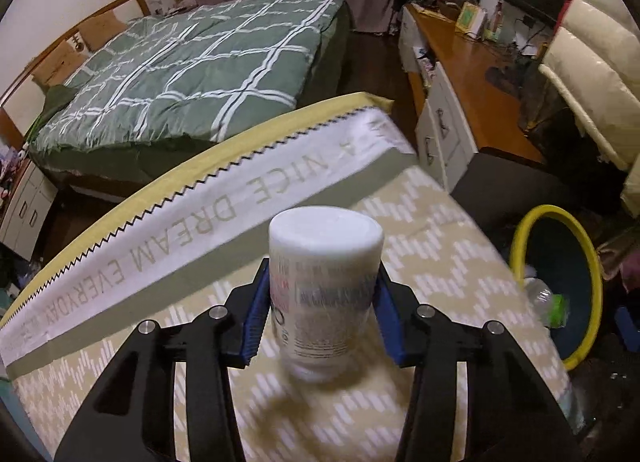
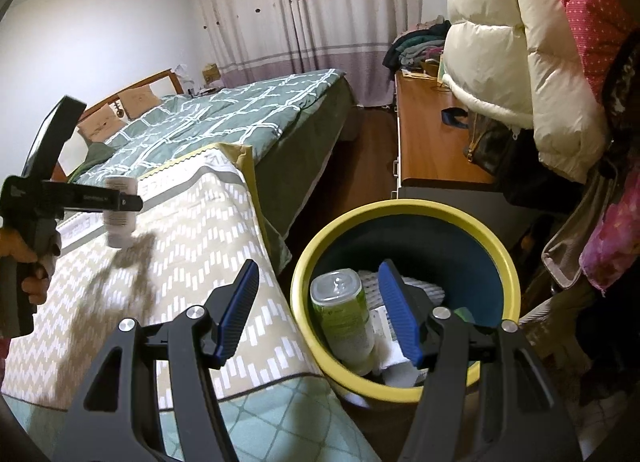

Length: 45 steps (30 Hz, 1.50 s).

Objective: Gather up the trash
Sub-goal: 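Carry the pill bottle over the yellow bin and open the left gripper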

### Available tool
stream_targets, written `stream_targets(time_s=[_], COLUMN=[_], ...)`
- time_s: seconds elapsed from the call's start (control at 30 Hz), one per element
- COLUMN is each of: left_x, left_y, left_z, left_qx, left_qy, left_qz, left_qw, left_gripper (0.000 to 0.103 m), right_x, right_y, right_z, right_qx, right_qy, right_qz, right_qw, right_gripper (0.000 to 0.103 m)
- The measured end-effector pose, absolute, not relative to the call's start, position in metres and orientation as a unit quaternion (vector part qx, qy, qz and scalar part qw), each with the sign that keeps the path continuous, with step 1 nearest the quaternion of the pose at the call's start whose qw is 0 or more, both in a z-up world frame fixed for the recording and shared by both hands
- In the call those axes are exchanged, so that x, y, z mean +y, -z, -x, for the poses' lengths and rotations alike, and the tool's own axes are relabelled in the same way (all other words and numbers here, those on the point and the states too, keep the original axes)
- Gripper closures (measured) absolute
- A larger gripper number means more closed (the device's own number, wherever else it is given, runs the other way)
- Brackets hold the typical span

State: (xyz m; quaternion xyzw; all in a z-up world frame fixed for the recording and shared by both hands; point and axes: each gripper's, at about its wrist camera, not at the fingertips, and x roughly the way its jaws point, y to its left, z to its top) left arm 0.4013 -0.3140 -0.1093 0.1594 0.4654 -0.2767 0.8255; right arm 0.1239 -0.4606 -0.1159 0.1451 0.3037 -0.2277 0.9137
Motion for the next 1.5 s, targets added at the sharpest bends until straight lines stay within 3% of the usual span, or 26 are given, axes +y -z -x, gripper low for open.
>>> stream_targets(time_s=[0.43, 0.73, 1.27, 1.3, 1.4, 1.5], left_x=[-0.337, -0.399, -0.546, -0.547, -0.533, -0.499], left_y=[0.077, 0.064, 0.105, 0.108, 0.108, 0.092], left_z=[-0.333, -0.276, -0.203, -0.203, -0.204, -0.199], left_qx=[0.433, 0.424, 0.442, 0.443, 0.431, 0.402], left_qy=[0.323, 0.385, 0.455, 0.451, 0.426, 0.414], left_qz=[-0.164, -0.178, -0.201, -0.203, -0.196, -0.185], left_qw=[0.825, 0.8, 0.746, 0.748, 0.771, 0.796], left_gripper=[0.056, 0.056, 0.056, 0.054, 0.021, 0.016], right_x=[-0.457, -0.486, -0.533, -0.533, -0.529, -0.518], right_y=[0.109, 0.1, 0.098, 0.098, 0.097, 0.094], right_z=[-0.072, -0.033, 0.024, 0.025, 0.024, 0.019], right_qx=[0.293, 0.283, 0.273, 0.273, 0.275, 0.278], right_qy=[0.209, 0.233, 0.273, 0.273, 0.266, 0.25], right_qz=[-0.13, -0.146, -0.173, -0.175, -0.174, -0.168], right_qw=[0.924, 0.919, 0.906, 0.906, 0.907, 0.912], right_gripper=[0.044, 0.044, 0.044, 0.044, 0.044, 0.044])
